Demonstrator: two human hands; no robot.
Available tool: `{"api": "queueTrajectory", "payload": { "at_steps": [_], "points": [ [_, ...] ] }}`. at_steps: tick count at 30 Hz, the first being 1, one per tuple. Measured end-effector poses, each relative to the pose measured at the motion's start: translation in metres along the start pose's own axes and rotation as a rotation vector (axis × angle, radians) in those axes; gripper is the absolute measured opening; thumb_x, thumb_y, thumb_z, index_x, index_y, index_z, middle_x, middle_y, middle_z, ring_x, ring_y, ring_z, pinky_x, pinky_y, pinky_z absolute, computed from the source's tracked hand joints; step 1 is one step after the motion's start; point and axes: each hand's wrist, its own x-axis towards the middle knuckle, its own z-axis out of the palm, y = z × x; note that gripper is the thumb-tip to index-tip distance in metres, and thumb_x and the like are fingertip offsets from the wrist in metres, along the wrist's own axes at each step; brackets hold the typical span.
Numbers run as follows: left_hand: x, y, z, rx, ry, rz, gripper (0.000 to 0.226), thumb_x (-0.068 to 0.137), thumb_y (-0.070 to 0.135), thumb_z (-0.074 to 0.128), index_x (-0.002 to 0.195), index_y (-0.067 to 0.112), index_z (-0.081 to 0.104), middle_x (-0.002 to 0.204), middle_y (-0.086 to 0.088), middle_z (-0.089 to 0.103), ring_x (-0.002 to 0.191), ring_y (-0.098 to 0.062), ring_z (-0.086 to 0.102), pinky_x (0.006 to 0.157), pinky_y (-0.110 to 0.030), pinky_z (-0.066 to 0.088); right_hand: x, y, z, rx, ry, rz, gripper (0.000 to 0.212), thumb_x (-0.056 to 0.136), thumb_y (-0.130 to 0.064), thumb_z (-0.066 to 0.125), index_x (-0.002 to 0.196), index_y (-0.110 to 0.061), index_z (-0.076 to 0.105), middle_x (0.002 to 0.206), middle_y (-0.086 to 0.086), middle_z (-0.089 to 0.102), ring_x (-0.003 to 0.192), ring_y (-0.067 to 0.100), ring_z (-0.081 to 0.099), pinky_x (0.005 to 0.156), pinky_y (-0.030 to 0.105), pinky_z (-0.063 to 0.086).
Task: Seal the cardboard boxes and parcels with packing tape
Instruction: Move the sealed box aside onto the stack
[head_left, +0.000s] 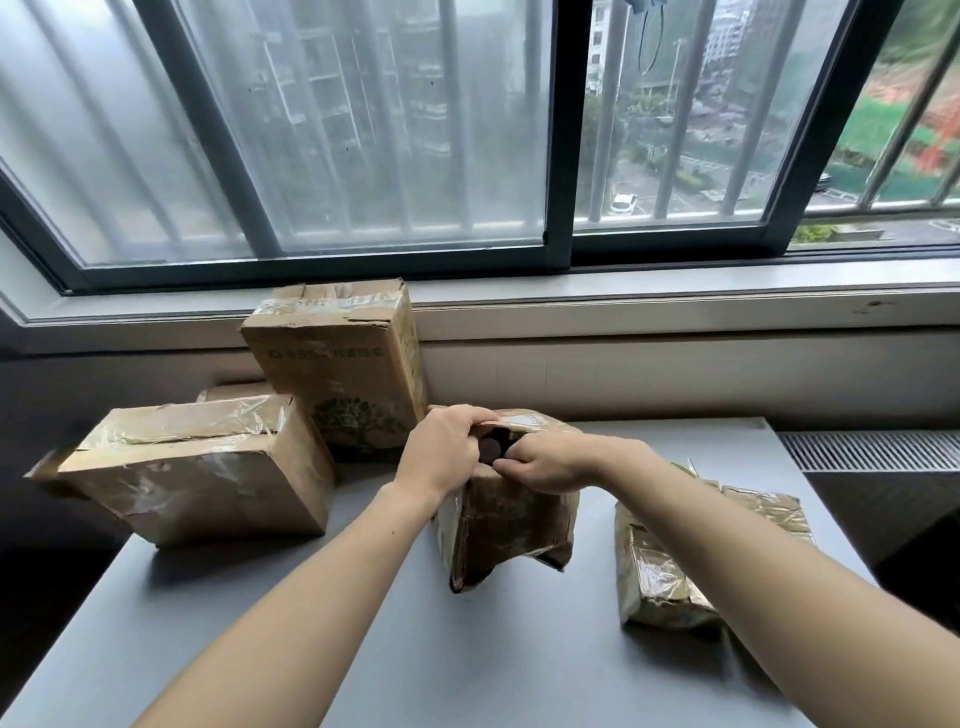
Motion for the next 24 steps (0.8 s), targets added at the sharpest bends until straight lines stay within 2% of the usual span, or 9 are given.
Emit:
{"api": "queueTrajectory", "payload": {
  "at_steps": [2, 4, 6, 8, 10, 13, 17, 20, 24],
  "points": [
    [0.000, 0.001, 0.000, 0.016, -0.007, -0.005, 0.039, 0.089, 0.008, 0.053, 0.114, 0.029, 0.074, 0.115, 0.008, 0.072, 0.108, -0.017, 0.064, 0.096, -0.033, 0.051, -0.001, 0.003, 0.003, 0.047, -0.020, 0.021, 0.042, 0.106, -0.045, 0.032, 0.094, -0.014, 0.058, 0.113, 0.012, 0.064, 0.104, 0.026, 0.055, 0.088, 0.034, 0.042],
    [0.000, 0.003, -0.001, 0.033, -0.013, -0.023, 0.037, 0.091, 0.010, 0.052, 0.114, 0.030, 0.073, 0.116, 0.007, 0.072, 0.108, -0.018, 0.064, 0.095, -0.034, 0.051, -0.003, 0.005, 0.002, 0.085, -0.050, 0.025, 0.045, 0.105, -0.049, 0.034, 0.097, -0.012, 0.059, 0.109, 0.008, 0.063, 0.101, 0.023, 0.055, 0.083, 0.032, 0.041],
    [0.001, 0.005, -0.002, 0.047, -0.017, -0.039, 0.039, 0.091, 0.009, 0.051, 0.114, 0.031, 0.073, 0.116, 0.007, 0.072, 0.108, -0.020, 0.064, 0.095, -0.035, 0.051, -0.006, 0.007, -0.002, 0.129, -0.074, 0.019, 0.052, 0.101, -0.056, 0.041, 0.101, -0.008, 0.061, 0.103, 0.006, 0.062, 0.095, 0.020, 0.054, 0.077, 0.032, 0.041],
    [0.002, 0.008, -0.001, 0.084, -0.026, -0.034, 0.038, 0.091, 0.011, 0.051, 0.115, 0.033, 0.072, 0.117, 0.007, 0.072, 0.109, -0.020, 0.063, 0.095, -0.035, 0.050, -0.008, 0.007, -0.003, 0.086, -0.082, 0.022, 0.053, 0.096, -0.060, 0.051, 0.110, -0.011, 0.060, 0.108, 0.005, 0.062, 0.098, 0.020, 0.055, 0.078, 0.032, 0.041],
    [0.004, 0.010, 0.002, 0.111, -0.035, -0.020, 0.036, 0.093, 0.015, 0.052, 0.117, 0.034, 0.071, 0.117, 0.008, 0.072, 0.110, -0.020, 0.063, 0.094, -0.036, 0.050, -0.008, 0.004, 0.001, -0.026, -0.067, 0.034, 0.055, 0.093, -0.060, 0.058, 0.126, -0.017, 0.053, 0.126, 0.004, 0.060, 0.116, 0.025, 0.053, 0.090, 0.032, 0.041],
    [0.004, 0.013, 0.004, 0.140, -0.059, 0.002, 0.034, 0.094, 0.018, 0.052, 0.119, 0.035, 0.069, 0.120, 0.007, 0.070, 0.113, -0.021, 0.061, 0.094, -0.037, 0.049, -0.003, -0.001, 0.016, -0.009, -0.021, 0.052, 0.082, 0.083, -0.074, 0.058, 0.142, -0.019, 0.040, 0.146, 0.005, 0.051, 0.136, 0.027, 0.043, 0.112, 0.039, 0.035],
    [-0.001, 0.014, 0.000, 0.189, -0.053, 0.025, 0.036, 0.095, 0.017, 0.051, 0.122, 0.034, 0.068, 0.124, 0.008, 0.068, 0.116, -0.020, 0.060, 0.095, -0.035, 0.049, 0.004, -0.005, 0.022, 0.149, 0.023, 0.046, 0.105, 0.076, -0.088, 0.043, 0.154, -0.020, 0.027, 0.159, 0.006, 0.034, 0.148, 0.025, 0.027, 0.120, 0.040, 0.025],
    [-0.001, 0.012, -0.003, 0.200, -0.071, 0.011, 0.037, 0.095, 0.019, 0.051, 0.122, 0.036, 0.068, 0.122, 0.008, 0.069, 0.113, -0.020, 0.061, 0.093, -0.036, 0.050, 0.004, -0.008, 0.019, 0.146, 0.006, 0.008, 0.093, 0.086, -0.081, 0.039, 0.157, -0.024, 0.023, 0.164, 0.005, 0.025, 0.152, 0.022, 0.018, 0.122, 0.037, 0.019],
    [-0.002, 0.012, -0.008, 0.232, -0.103, 0.016, 0.040, 0.093, 0.016, 0.050, 0.123, 0.036, 0.067, 0.123, 0.008, 0.068, 0.114, -0.021, 0.060, 0.094, -0.037, 0.050, 0.003, -0.011, 0.017, 0.160, -0.028, -0.023, 0.064, 0.099, -0.064, 0.037, 0.151, -0.027, 0.040, 0.160, 0.002, 0.033, 0.149, 0.019, 0.023, 0.115, 0.029, 0.017]
  ]
}}
